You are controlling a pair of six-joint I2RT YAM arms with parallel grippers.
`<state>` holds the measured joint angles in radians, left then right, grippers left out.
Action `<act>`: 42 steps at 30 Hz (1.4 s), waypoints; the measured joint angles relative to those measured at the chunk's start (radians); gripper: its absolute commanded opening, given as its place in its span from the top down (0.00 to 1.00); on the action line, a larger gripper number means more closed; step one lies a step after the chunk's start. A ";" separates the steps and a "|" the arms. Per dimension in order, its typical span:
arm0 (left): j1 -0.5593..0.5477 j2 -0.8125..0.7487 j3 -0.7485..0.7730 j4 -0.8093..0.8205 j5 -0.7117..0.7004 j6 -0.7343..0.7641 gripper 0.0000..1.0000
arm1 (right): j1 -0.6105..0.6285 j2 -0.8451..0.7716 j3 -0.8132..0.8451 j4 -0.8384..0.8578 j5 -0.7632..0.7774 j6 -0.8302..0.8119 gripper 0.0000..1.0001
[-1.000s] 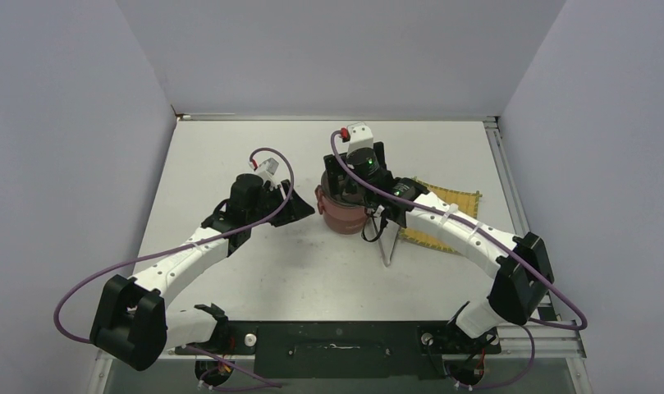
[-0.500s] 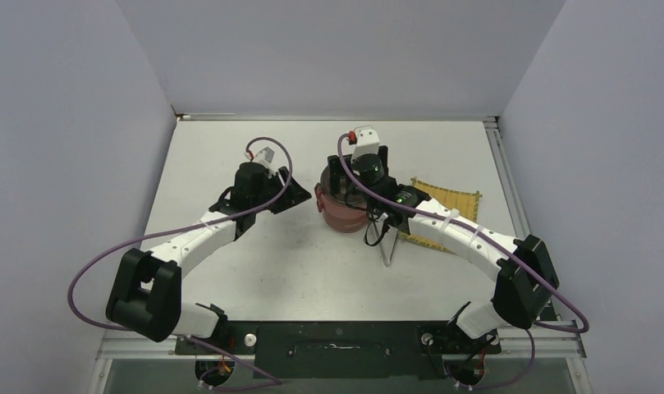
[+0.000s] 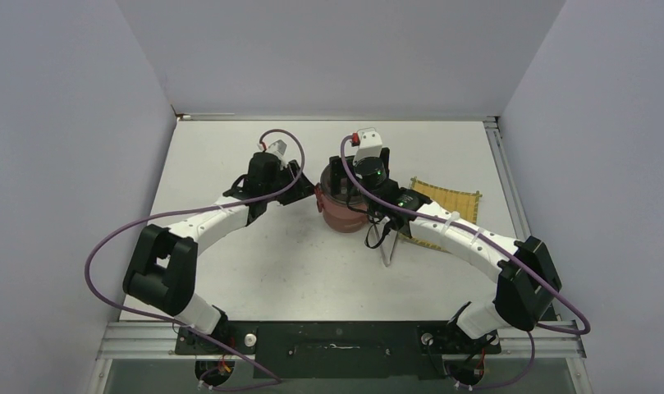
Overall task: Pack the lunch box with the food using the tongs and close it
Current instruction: Adjust the packing box at the center of the board.
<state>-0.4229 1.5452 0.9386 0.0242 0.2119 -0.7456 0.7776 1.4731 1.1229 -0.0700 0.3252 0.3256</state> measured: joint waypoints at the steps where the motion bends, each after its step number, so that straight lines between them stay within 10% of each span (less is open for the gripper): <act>1: -0.004 0.005 0.005 -0.002 0.000 0.002 0.59 | 0.000 0.000 0.000 0.001 0.000 0.000 0.07; 42: -0.112 0.238 0.356 -0.379 -0.191 0.141 0.68 | -0.021 -0.021 -0.116 0.163 0.006 0.004 0.11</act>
<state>-0.5346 1.7832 1.2942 -0.3550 0.0212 -0.6048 0.7570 1.4525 1.0069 0.0925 0.3313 0.3294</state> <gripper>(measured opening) 0.323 0.903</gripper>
